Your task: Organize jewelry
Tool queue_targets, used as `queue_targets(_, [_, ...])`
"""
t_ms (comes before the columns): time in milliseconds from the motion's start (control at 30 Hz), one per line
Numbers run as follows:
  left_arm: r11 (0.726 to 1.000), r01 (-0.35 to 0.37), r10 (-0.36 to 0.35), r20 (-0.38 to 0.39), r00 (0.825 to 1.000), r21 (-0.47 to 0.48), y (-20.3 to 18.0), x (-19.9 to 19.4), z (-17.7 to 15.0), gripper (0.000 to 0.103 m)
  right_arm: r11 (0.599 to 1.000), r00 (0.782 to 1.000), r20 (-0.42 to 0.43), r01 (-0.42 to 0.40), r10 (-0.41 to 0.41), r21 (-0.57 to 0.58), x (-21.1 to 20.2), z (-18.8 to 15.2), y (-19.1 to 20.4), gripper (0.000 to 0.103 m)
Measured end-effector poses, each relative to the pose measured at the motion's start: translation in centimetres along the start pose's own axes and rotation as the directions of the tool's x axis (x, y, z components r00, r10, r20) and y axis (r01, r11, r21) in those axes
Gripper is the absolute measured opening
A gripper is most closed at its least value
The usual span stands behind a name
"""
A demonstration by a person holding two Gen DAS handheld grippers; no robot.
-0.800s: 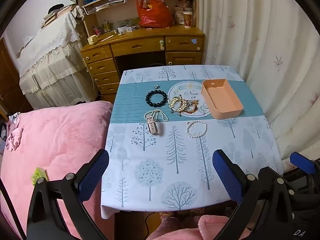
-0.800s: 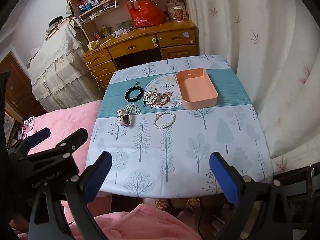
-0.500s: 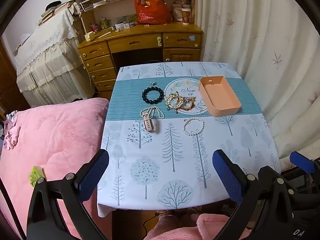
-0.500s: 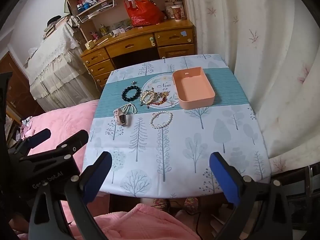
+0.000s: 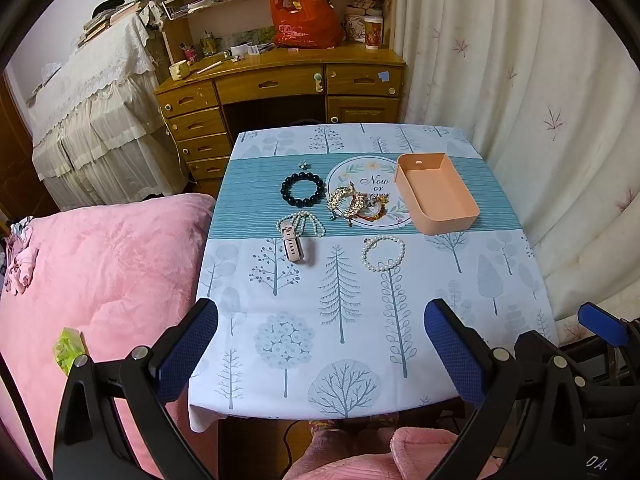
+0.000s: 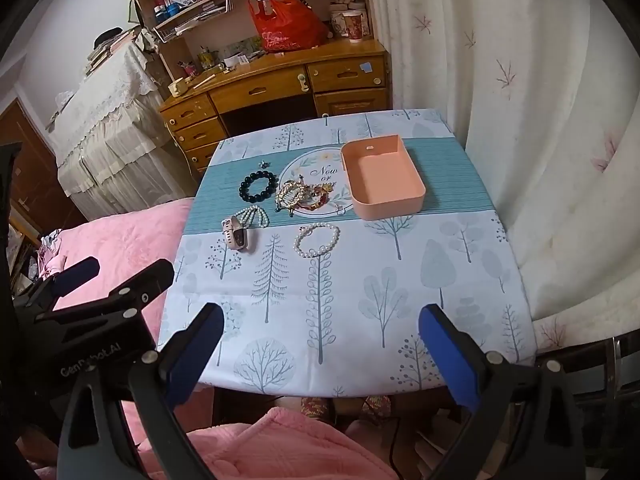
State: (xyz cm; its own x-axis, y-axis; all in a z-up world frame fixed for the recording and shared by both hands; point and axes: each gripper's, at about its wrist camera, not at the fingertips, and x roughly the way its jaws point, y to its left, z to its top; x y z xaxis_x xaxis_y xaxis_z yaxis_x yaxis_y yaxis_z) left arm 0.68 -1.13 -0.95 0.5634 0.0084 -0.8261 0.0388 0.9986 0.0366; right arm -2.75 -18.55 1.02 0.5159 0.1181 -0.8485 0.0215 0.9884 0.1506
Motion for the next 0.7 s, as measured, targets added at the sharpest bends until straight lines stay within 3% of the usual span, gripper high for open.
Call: queue_targets(700, [1.0, 0.001, 0.0, 0.029, 1.0, -0.026, -0.02, -0.65, 0.39, 0.101, 1.0, 1.0, 0.008, -0.011, 0.011, -0.023, -0.08, 0.42, 0.05, 0.099])
